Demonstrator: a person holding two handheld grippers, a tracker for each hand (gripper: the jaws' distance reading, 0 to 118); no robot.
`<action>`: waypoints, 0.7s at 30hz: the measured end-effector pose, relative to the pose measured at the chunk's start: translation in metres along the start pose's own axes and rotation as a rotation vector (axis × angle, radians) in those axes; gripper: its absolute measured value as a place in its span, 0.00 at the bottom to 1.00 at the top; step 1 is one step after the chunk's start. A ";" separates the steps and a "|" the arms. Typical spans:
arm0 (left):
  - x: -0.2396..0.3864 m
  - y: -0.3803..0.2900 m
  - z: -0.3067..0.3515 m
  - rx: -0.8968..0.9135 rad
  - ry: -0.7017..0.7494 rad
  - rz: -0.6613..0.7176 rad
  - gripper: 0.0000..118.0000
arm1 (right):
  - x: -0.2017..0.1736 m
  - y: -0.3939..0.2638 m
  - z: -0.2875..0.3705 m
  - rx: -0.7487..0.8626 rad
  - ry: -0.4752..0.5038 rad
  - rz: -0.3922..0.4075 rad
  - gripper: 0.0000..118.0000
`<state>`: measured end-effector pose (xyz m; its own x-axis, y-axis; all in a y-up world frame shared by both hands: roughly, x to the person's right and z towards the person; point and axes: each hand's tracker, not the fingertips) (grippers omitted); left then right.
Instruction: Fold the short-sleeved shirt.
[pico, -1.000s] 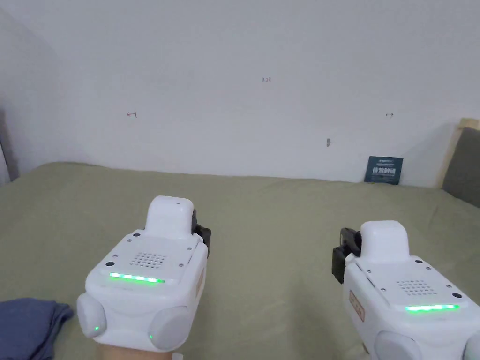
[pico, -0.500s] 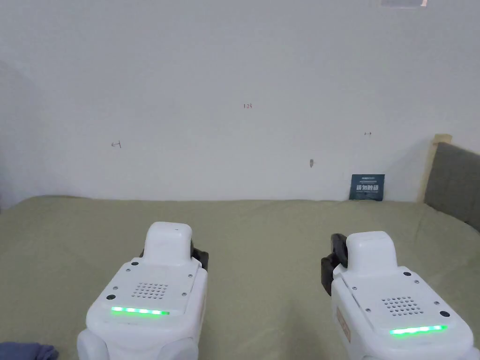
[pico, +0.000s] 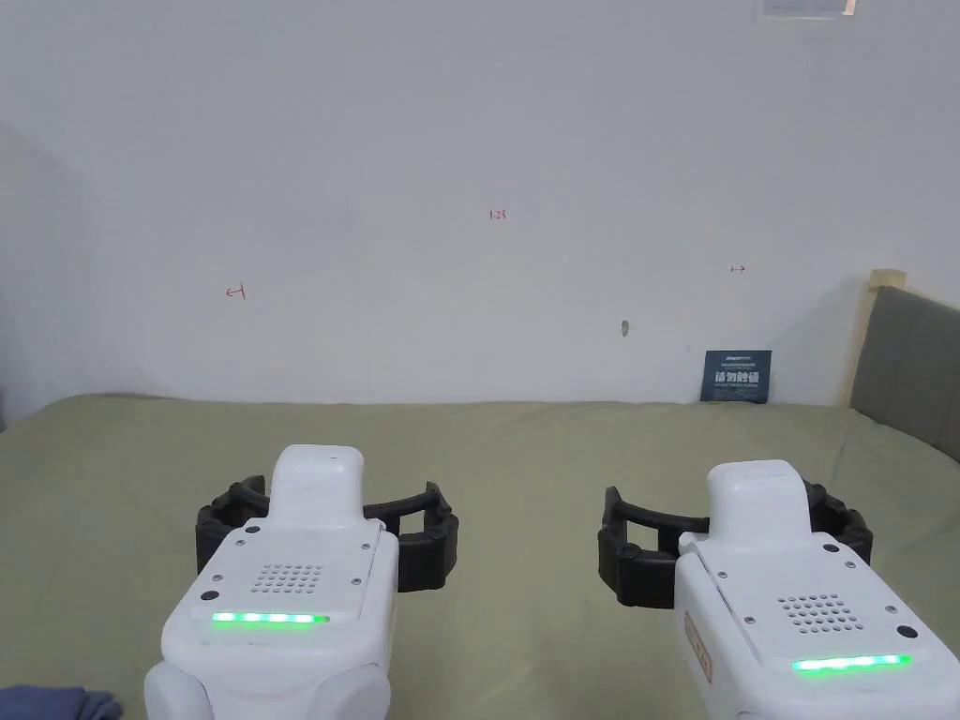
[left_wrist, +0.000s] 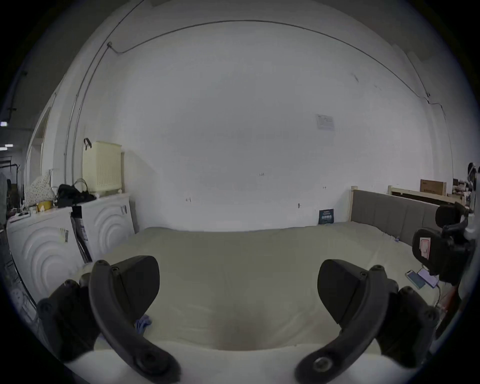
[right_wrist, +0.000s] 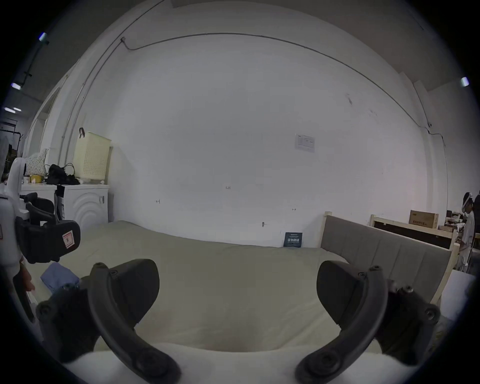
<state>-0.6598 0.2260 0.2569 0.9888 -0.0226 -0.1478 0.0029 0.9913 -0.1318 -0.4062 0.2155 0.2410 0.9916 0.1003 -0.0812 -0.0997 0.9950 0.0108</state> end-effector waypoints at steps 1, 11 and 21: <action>0.000 0.001 -0.003 -0.014 0.005 0.001 1.00 | 0.000 0.000 0.000 -0.007 0.003 -0.002 1.00; -0.002 0.001 -0.007 -0.140 -0.056 -0.021 1.00 | 0.001 0.000 0.000 -0.022 0.011 -0.010 1.00; 0.003 0.009 0.002 -0.098 -0.028 -0.049 1.00 | 0.004 0.001 0.000 -0.035 0.002 -0.013 1.00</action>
<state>-0.6563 0.2349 0.2569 0.9916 -0.0652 -0.1113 0.0377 0.9716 -0.2337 -0.4019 0.2173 0.2403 0.9926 0.0877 -0.0834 -0.0901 0.9956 -0.0251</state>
